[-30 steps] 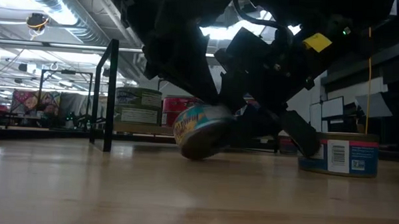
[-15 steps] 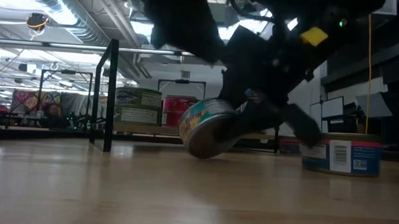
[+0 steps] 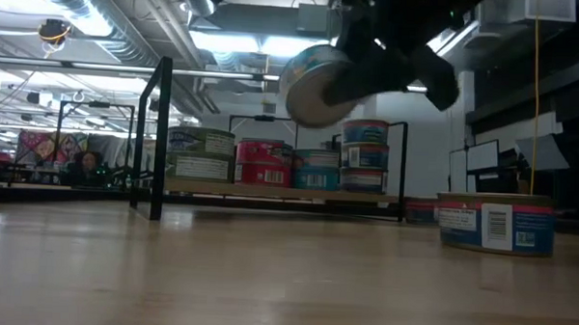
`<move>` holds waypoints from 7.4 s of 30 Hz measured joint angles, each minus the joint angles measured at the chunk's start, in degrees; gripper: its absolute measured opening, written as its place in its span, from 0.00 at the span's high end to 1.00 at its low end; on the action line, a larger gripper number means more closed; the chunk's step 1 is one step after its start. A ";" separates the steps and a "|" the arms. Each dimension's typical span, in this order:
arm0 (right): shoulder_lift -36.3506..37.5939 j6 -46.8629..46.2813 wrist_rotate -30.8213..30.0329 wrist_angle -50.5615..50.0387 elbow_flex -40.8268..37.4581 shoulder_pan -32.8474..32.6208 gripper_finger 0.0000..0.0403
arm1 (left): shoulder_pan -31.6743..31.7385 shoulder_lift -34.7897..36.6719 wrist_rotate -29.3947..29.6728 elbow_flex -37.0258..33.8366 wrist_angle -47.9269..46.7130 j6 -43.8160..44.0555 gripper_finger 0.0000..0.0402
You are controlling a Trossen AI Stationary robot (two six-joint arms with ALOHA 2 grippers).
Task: Stack canned seafood by type on shelf
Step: Stack the yellow blue tuna can on top of the yellow blue tuna cans on the shelf, then stack the red tuna can on top of the red tuna cans on the shelf
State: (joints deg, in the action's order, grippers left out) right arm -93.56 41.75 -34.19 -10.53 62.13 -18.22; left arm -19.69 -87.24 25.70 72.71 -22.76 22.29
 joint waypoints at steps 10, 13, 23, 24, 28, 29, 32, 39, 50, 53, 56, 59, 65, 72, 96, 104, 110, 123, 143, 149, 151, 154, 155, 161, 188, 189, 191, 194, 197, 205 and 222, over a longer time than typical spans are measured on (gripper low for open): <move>1.12 5.27 -6.81 0.65 -0.02 9.59 0.63 | 0.61 1.04 1.37 -0.02 -0.78 -4.26 0.71; 1.12 5.27 -5.59 1.71 -0.02 13.75 0.63 | 0.69 1.04 1.39 -0.02 -0.84 -4.43 0.71; 1.12 5.14 6.30 6.30 -0.07 23.53 0.65 | 0.69 1.02 1.59 -0.05 -0.83 -6.17 0.71; 1.12 5.16 6.86 6.75 -0.07 24.08 0.64 | 0.69 1.02 1.59 -0.05 -0.84 -6.16 0.71; 1.12 5.12 9.38 7.02 -0.07 25.84 0.63 | 0.69 1.02 1.61 -0.06 -0.83 -6.12 0.71; 1.12 5.12 9.75 6.97 -0.07 26.16 0.64 | 0.69 1.01 1.61 -0.07 -0.84 -6.12 0.71; 1.12 5.12 9.81 7.02 -0.07 26.67 0.67 | 0.69 1.00 1.61 -0.07 -0.81 -6.10 0.71; -0.42 5.10 11.04 7.12 -0.07 26.91 0.63 | 0.69 1.00 1.59 -0.07 -0.84 -6.01 0.71; -4.17 6.12 5.71 8.00 0.09 26.87 0.66 | 0.69 0.98 1.59 -0.09 -0.75 -5.77 0.71; -4.21 6.37 5.69 7.59 0.08 26.87 0.61 | 0.69 0.98 1.59 -0.09 -0.73 -5.77 0.71; -4.28 6.41 5.28 7.20 0.00 26.87 0.55 | 0.69 0.98 1.59 -0.09 -0.73 -5.77 0.71; -4.32 6.41 5.30 7.03 -0.04 26.87 0.51 | 0.69 0.98 1.59 -0.09 -0.73 -5.77 0.71; -4.32 6.52 5.26 7.02 -0.07 26.87 0.47 | 0.69 0.98 1.58 -0.09 -0.73 -5.76 0.71; -4.32 6.29 2.18 6.98 -0.07 26.82 0.38 | 0.69 0.98 1.57 -0.09 -0.73 -5.75 0.71; -4.06 9.49 3.88 -2.07 4.65 26.87 0.34 | 0.66 0.96 1.57 -0.09 -0.68 -5.53 0.71; -4.06 9.50 6.85 -7.53 7.78 26.87 0.34 | 0.66 0.96 1.57 -0.09 -0.64 -5.53 0.71; -4.05 9.58 6.85 -12.62 7.78 26.87 0.34 | 0.66 0.96 1.57 -0.09 -0.66 -5.53 0.71; -4.06 13.90 7.67 -16.55 10.13 26.88 0.34 | 0.66 0.96 1.57 -0.09 -0.66 -5.54 0.71; -4.04 16.46 9.83 -25.00 13.27 26.89 0.34 | 0.66 0.96 1.54 -0.09 -0.66 -5.55 0.71; -4.04 17.26 9.76 -25.37 13.27 26.87 0.34 | 0.58 0.96 1.54 -0.09 -0.66 -5.55 0.71; -4.04 17.24 9.19 -25.37 13.27 26.86 0.34 | 0.55 0.96 1.52 -0.09 -0.67 -5.54 0.71; -4.04 16.99 8.56 -25.37 13.27 26.80 0.34 | 0.18 0.96 0.67 -0.09 -0.68 -4.54 0.71; -4.04 16.76 8.19 -25.37 13.27 26.50 0.34 | 0.01 0.96 -0.08 -0.09 -0.70 -4.28 0.71; -4.04 15.26 5.67 -25.38 13.27 24.30 0.34 | -2.75 0.96 -4.51 -0.09 -3.26 0.18 0.71; -4.04 0.58 22.74 -25.35 13.25 9.49 0.34 | -23.50 -11.45 -18.86 -0.11 -28.35 59.13 0.71; -4.04 -0.47 24.44 -25.35 13.25 9.60 0.34 | -23.49 -12.12 -19.29 -0.11 -29.17 60.39 0.71; -4.04 -2.80 27.17 -25.21 13.25 9.60 0.34 | -23.44 -13.32 -19.66 -0.11 -30.93 62.91 0.71; -4.04 -5.18 29.71 -25.15 13.25 9.59 0.34 | -23.27 -14.45 -19.76 -0.11 -34.46 66.61 0.71; -4.04 -5.74 30.33 -25.13 13.25 9.60 0.34 | -23.10 -14.85 -19.79 -0.11 -38.70 70.68 0.71; -4.04 -5.74 30.35 -24.93 13.25 9.60 0.34 | -22.75 -15.04 -19.68 -0.11 -40.88 74.28 0.71; -4.04 -5.74 30.35 -24.95 13.22 9.60 0.34 | -21.66 -21.51 -19.85 -0.09 -41.14 74.88 0.71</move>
State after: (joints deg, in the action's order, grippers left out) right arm -97.60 36.01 -3.84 -35.48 75.35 -8.62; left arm -41.35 -108.74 5.85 72.62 -63.90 97.17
